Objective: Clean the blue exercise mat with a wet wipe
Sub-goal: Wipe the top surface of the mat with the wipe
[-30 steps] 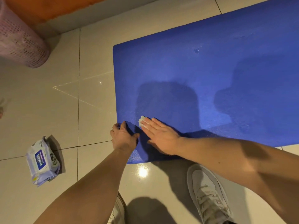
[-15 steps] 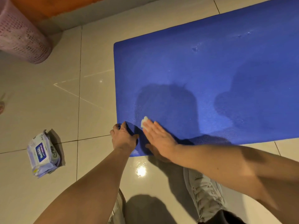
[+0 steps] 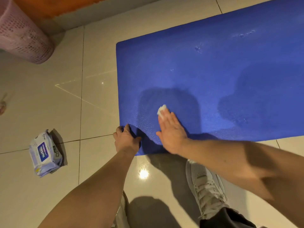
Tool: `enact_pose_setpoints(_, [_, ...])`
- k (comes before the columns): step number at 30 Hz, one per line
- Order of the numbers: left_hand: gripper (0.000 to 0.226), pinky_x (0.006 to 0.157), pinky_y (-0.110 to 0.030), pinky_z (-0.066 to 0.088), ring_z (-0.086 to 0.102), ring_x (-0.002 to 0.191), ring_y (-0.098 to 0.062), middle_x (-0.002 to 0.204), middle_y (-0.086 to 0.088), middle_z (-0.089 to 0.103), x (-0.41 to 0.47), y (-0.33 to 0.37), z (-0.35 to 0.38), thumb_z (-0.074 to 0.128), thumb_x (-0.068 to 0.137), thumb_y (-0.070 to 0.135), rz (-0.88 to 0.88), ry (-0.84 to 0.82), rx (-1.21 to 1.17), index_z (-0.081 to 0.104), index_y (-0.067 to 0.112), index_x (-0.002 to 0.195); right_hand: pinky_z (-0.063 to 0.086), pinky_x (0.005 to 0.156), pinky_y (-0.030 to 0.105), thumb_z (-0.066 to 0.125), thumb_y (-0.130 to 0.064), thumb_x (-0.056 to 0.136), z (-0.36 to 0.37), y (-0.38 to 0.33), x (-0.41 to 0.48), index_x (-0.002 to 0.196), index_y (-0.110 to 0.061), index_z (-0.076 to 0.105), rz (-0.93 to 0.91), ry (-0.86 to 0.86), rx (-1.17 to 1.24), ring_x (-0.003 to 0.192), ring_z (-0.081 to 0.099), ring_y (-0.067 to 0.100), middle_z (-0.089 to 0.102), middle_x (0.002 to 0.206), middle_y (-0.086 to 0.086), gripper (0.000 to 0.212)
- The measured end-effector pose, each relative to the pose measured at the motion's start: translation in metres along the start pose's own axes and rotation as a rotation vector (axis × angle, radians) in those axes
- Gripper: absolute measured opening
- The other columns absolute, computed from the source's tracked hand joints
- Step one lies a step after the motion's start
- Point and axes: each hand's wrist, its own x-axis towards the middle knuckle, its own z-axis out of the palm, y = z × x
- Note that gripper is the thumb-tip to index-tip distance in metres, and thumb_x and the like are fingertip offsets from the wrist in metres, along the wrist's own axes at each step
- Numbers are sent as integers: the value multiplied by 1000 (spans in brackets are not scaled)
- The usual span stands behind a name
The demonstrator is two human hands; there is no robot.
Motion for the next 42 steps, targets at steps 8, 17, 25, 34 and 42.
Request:
enact_pose_setpoints(8, [80, 112, -40, 35, 23, 139, -30, 154, -7, 26, -1, -2, 2, 73, 87, 38, 7, 12, 1, 33, 20, 154, -5, 126, 45, 14, -31, 109, 13, -6, -28, 156, -3, -16, -307, 71, -130, 152, -20, 31, -21, 165, 13, 62])
enact_pose_setpoints(17, [80, 120, -37, 25, 18, 145, -30, 162, -8, 19, -9, -8, 5, 72, 90, 30, 43, 11, -46, 29, 16, 156, 5, 124, 52, 13, -37, 108, 9, -7, -38, 157, 3, -5, -37, 60, -57, 152, -18, 41, -14, 165, 23, 66])
enact_pose_setpoints(25, [77, 119, -38, 26, 17, 145, -29, 162, -6, 18, -11, -10, 8, 71, 91, 27, 59, 12, -81, 30, 16, 155, -5, 126, 46, 22, -29, 108, 14, 1, -68, 157, -1, -9, -386, 60, -183, 152, -21, 32, -20, 165, 14, 64])
enact_pose_setpoints(34, [76, 121, -40, 24, 13, 147, -28, 163, -5, 15, -11, -9, 10, 68, 93, 27, 56, 1, -77, 28, 16, 156, 7, 125, 52, 21, -42, 107, 12, 27, -64, 156, 5, 4, -119, 60, -17, 152, -15, 42, -8, 165, 24, 70])
enact_pose_setpoints(42, [76, 120, -40, 24, 16, 145, -31, 163, -7, 16, -11, -8, 11, 69, 93, 27, 50, 14, -48, 29, 15, 155, -13, 122, 42, 44, -32, 104, 21, 12, -78, 158, -3, 20, -419, 49, -15, 155, -5, 28, -2, 167, 10, 65])
